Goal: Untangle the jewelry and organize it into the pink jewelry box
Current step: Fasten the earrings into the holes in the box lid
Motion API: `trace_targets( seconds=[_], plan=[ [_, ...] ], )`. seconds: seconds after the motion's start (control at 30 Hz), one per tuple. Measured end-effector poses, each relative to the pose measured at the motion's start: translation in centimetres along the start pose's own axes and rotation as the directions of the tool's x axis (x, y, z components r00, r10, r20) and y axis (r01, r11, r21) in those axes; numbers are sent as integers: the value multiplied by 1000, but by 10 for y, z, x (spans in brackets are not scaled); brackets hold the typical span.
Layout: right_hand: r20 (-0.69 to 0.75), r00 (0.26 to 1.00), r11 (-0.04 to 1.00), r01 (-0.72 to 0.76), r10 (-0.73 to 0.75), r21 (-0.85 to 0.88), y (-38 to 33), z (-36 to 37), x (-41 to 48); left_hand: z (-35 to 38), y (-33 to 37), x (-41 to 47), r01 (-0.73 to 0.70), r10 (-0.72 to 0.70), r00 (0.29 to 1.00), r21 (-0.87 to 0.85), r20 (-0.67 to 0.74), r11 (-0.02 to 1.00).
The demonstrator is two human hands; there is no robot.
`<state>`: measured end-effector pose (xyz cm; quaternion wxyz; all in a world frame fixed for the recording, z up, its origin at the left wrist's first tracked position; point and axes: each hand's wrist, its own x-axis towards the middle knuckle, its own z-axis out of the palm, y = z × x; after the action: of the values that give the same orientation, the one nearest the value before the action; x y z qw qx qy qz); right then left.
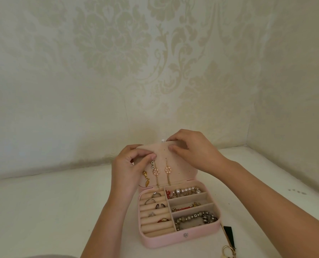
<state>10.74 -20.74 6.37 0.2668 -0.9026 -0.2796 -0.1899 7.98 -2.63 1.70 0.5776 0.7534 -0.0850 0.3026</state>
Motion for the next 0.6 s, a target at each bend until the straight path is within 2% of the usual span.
trace_targets(
  seconds=[0.4,0.6],
  plan=[
    [-1,1000,1000,11,-11,-11,0,-1,1,2,-2,0,14,-14,1000,31,-3,999],
    [13,1000,999,14,-14,-31,0,-1,0,4,-3,-1,-14,18,998,53,-61,998]
  ],
)
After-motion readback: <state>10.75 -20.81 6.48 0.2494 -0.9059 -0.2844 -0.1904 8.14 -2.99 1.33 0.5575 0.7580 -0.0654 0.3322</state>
